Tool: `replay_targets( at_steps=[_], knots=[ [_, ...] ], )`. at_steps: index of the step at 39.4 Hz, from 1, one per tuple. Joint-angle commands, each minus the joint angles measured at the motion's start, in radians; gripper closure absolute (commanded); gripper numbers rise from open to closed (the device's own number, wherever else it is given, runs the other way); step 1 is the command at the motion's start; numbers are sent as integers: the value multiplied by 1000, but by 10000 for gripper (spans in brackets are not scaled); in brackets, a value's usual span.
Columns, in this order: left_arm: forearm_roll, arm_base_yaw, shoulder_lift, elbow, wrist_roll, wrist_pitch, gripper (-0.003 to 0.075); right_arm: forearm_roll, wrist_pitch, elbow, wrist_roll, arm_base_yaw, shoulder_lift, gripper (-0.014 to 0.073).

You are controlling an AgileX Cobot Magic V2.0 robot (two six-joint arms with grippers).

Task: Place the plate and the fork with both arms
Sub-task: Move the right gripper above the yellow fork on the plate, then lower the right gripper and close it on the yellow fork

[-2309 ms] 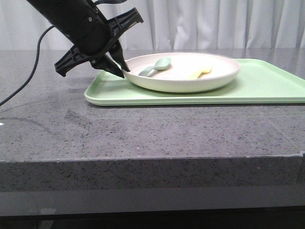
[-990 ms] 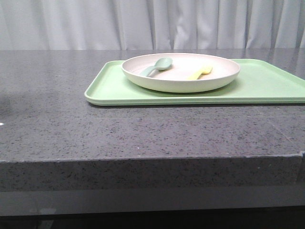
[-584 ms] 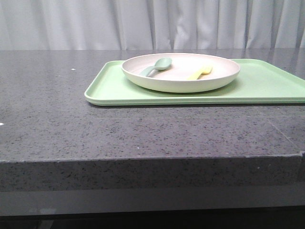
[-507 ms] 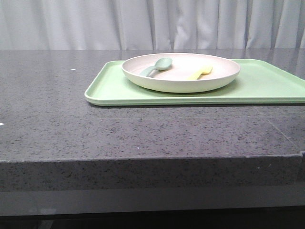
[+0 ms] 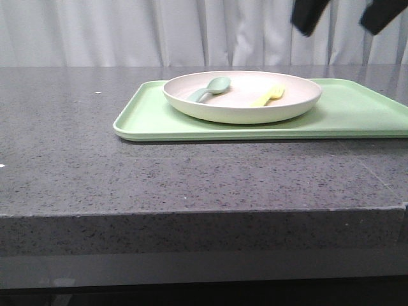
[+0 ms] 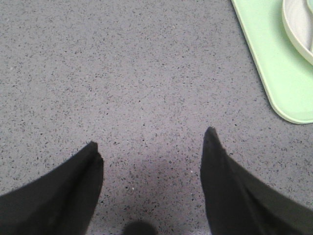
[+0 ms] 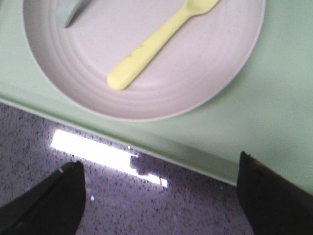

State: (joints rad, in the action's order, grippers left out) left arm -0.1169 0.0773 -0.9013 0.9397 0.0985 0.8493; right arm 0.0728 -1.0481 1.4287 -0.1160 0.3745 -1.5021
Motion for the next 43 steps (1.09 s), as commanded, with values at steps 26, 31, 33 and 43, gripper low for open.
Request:
replay_targets(
  at_steps=[26,31,33,43],
  knots=[
    [-15,-3,-4,27,1,-63,290,-28,-69,442,-89,2,-430,-51],
    [-15,-3,-4,27,1,-63,290,-34,-66,464,-102,2,-456,-51],
    [-15,-3,-4,27,1,-63,290,-34,-66,475,-107,2,-470,-51],
    [-15,-3,-4,27,1,-63,290,-42,-81,509,-108,2,-510,-50]
  ],
)
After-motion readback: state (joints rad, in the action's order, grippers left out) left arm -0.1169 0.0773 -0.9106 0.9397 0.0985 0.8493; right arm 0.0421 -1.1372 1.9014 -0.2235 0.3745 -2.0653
